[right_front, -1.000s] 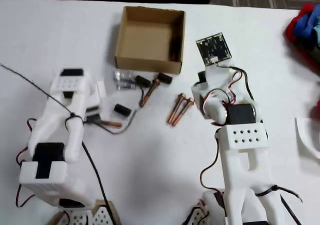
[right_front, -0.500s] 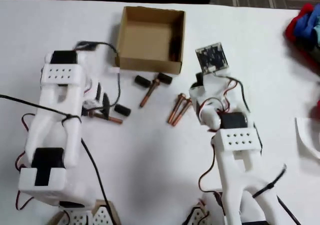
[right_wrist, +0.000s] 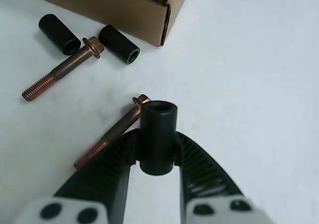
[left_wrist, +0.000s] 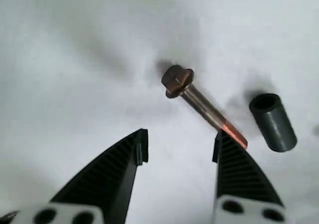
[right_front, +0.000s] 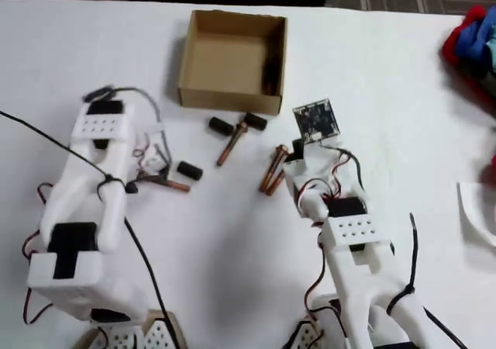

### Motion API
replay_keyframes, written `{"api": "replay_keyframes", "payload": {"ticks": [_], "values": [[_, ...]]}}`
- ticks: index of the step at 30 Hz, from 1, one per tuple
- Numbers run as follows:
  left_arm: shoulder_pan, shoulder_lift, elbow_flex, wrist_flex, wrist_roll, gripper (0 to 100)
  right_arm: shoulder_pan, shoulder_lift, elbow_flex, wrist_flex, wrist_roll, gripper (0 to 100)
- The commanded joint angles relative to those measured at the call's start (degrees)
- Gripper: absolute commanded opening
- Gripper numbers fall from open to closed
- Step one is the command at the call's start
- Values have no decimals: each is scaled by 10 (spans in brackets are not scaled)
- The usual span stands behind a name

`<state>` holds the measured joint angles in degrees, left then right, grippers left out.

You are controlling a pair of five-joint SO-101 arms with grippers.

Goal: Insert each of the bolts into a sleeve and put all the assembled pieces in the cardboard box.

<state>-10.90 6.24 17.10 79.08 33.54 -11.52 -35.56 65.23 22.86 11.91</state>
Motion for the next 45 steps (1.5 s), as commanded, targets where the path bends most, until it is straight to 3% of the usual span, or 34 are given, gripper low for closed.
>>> {"api": "replay_keyframes", "payload": {"ticks": [1, 11, 19, 26, 30, 31, 38, 42, 45], "values": [[-7, 2, -2, 19, 14, 232, -7, -19, -4, -18, -1, 22], [32, 30, -2, -20, 18, 232, -39, -19, -4, -16, -1, 22], [39, 73, -2, -89, 111, 232, -36, -19, -4, -15, -1, 22], [34, 150, -30, -63, 113, 222, -36, -19, -4, -15, -1, 22], [34, 195, -124, 14, 102, 79, -35, -19, -4, -15, -1, 22], [37, 210, -153, 40, 86, 22, -35, -19, -4, -15, -1, 22], [34, 324, -393, 224, -122, 26, -35, -19, -4, -15, -1, 22], [33, 363, -457, 230, -296, 25, -35, -19, -4, -15, -1, 22], [37, 382, -464, 229, -369, 25, -35, -19, -4, -15, -1, 22]]}}
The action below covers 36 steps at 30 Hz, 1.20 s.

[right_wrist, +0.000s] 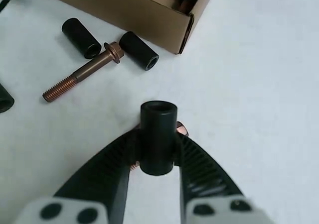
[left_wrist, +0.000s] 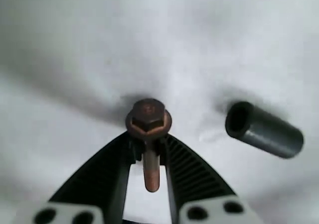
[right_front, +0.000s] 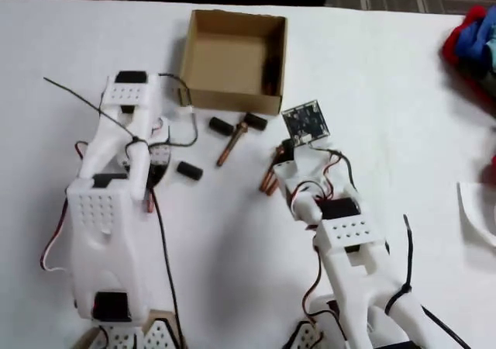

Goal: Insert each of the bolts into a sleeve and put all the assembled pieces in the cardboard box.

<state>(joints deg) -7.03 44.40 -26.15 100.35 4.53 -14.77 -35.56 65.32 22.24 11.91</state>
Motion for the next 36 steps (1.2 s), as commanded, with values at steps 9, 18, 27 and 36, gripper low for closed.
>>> {"api": "replay_keyframes", "payload": {"ticks": [9, 18, 27, 36], "values": [[-6, 10, -32, 15, -36, 28, -2, -19, -5, -8, -1, 22], [-7, 3, -46, 18, -26, 98, -2, -19, -4, -7, -1, 22], [-12, 11, -95, 14, 72, 215, -2, -19, -4, -7, -1, 22], [-13, 11, -40, 11, 76, 203, -2, -19, -4, -7, -1, 22]]}}
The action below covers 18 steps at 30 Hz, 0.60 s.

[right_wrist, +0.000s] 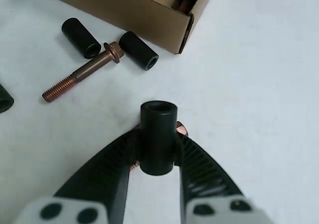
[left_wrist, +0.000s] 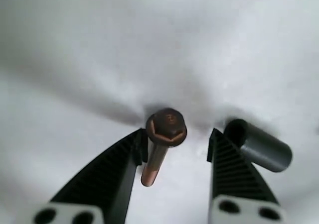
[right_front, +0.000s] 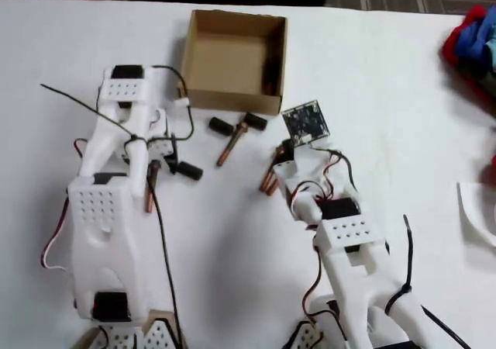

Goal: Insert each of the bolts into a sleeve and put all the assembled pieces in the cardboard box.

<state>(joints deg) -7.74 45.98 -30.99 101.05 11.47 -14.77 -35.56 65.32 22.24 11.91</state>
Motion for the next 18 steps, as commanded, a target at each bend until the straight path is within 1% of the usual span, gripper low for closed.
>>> {"api": "replay_keyframes", "payload": {"ticks": [1, 4, 5, 7, 12, 18], "values": [[-6, -5, 15, 4, 6, 179, -2, -19, -4, -7, -1, 22], [-4, -5, 22, -14, 2, 39, -2, -19, -4, -7, -1, 22], [-3, -5, 22, -23, 2, 12, -2, -19, -4, -7, -1, 22], [-3, -5, 20, -33, 2, 50, -2, -19, -4, -7, -1, 22], [-4, -5, 19, -76, 2, 37, -2, -19, -4, -7, -1, 22], [-5, -5, 16, -86, 6, 37, -2, -19, -4, -7, -1, 22]]}}
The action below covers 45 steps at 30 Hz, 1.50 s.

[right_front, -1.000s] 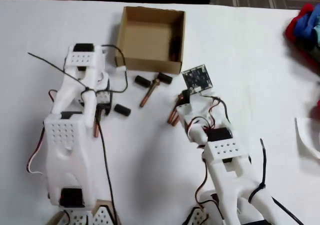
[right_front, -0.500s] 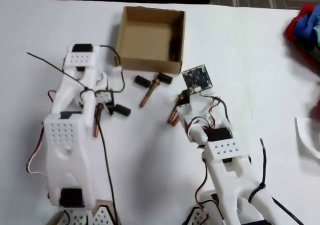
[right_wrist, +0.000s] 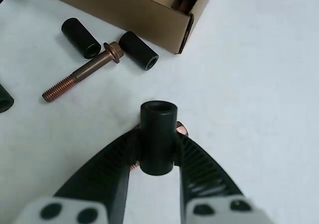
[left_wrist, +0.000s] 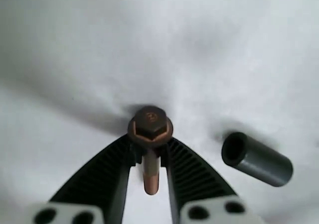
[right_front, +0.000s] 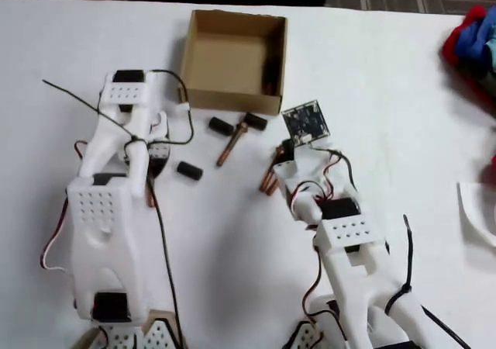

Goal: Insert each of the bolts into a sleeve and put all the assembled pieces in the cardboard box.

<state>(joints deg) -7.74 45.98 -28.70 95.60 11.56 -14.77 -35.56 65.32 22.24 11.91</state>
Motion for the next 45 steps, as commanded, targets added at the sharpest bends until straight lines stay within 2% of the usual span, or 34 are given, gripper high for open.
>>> {"api": "replay_keyframes", "payload": {"ticks": [1, 3, 6, 12, 15, 20, 22, 24, 31, 36, 39, 45], "values": [[-4, -7, -7, -32, 5, 34, -2, -19, -4, -7, -1, 22], [1, -17, -13, -20, 4, 24, -2, -19, -4, -7, -1, 22], [20, -55, -69, 62, 2, 24, -2, -19, 4, -16, -1, 22], [56, -258, -93, 65, 4, 24, -2, -19, 20, -43, -1, 22], [85, -379, -37, 65, 6, 24, -2, -19, 20, -44, -1, 22], [91, -564, 160, 23, 5, 24, -3, -19, 20, -44, -1, 22], [80, -638, 255, -32, 4, 24, -7, -19, 20, -44, -1, 23], [77, -716, 357, -120, 1, 24, -17, -19, 18, -48, -1, 24], [75, -993, 694, -523, 0, 24, -35, -22, 18, -109, -2, 22], [73, -1129, 906, -773, 0, 24, -29, -20, 19, -235, -2, 22], [73, -1152, 984, -849, 4, 24, -26, -18, 31, -317, -7, 22], [105, -1151, 983, -869, 5, 24, -56, 72, 76, -487, -7, 22]]}}
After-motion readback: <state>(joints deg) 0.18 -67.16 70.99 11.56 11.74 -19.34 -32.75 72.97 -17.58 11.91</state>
